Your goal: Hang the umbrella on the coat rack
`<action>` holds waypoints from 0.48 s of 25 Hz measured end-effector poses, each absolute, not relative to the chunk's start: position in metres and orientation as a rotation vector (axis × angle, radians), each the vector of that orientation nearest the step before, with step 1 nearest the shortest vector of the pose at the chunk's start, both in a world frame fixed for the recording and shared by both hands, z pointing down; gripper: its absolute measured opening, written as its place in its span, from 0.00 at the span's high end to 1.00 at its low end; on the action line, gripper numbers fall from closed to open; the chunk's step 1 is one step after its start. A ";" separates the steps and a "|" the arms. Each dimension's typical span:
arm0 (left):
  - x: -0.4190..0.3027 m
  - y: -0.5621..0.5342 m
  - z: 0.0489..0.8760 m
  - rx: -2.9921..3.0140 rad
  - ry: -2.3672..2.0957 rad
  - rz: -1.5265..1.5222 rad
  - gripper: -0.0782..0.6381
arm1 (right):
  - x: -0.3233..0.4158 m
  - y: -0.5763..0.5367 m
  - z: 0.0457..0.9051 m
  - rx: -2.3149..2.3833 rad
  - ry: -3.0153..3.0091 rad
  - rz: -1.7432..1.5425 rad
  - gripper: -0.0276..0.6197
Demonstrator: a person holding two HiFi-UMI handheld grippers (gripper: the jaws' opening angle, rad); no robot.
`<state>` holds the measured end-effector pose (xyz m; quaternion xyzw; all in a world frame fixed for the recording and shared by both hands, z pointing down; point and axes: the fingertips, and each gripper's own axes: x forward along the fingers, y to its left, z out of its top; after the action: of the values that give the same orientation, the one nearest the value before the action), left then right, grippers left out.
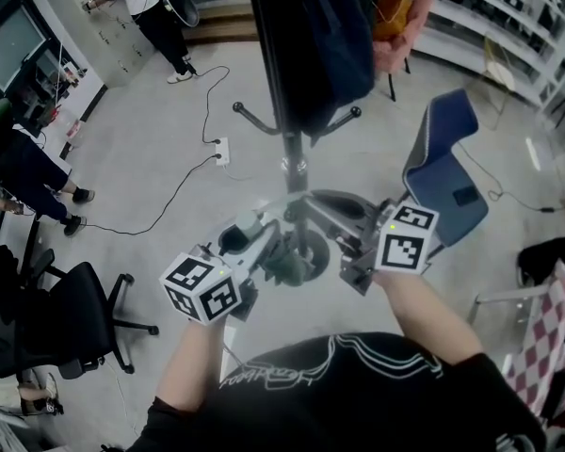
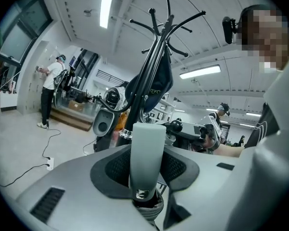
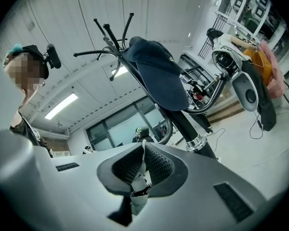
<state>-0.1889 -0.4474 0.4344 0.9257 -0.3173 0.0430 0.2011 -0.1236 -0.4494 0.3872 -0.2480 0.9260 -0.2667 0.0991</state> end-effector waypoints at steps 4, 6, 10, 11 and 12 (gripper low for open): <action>-0.187 -0.455 0.445 2.566 -0.868 0.139 0.70 | -0.123 -0.457 0.394 -0.730 2.744 -0.795 0.91; -0.185 -0.457 0.451 2.563 -0.861 0.158 0.70 | -0.122 -0.459 0.397 -0.721 2.744 -0.799 0.91; -0.180 -0.461 0.466 2.564 -0.845 0.207 0.69 | -0.123 -0.457 0.402 -0.690 2.732 -0.803 0.91; -0.177 -0.462 0.470 2.567 -0.839 0.223 0.69 | -0.123 -0.456 0.403 -0.680 2.727 -0.804 0.91; -0.176 -0.462 0.474 2.570 -0.834 0.236 0.69 | -0.123 -0.455 0.404 -0.670 2.723 -0.807 0.91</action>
<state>-0.1756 -0.4620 0.4736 0.9258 -0.3004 0.0851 0.2132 -0.1234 -0.4548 0.4040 -0.2281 0.9274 -0.2747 0.1116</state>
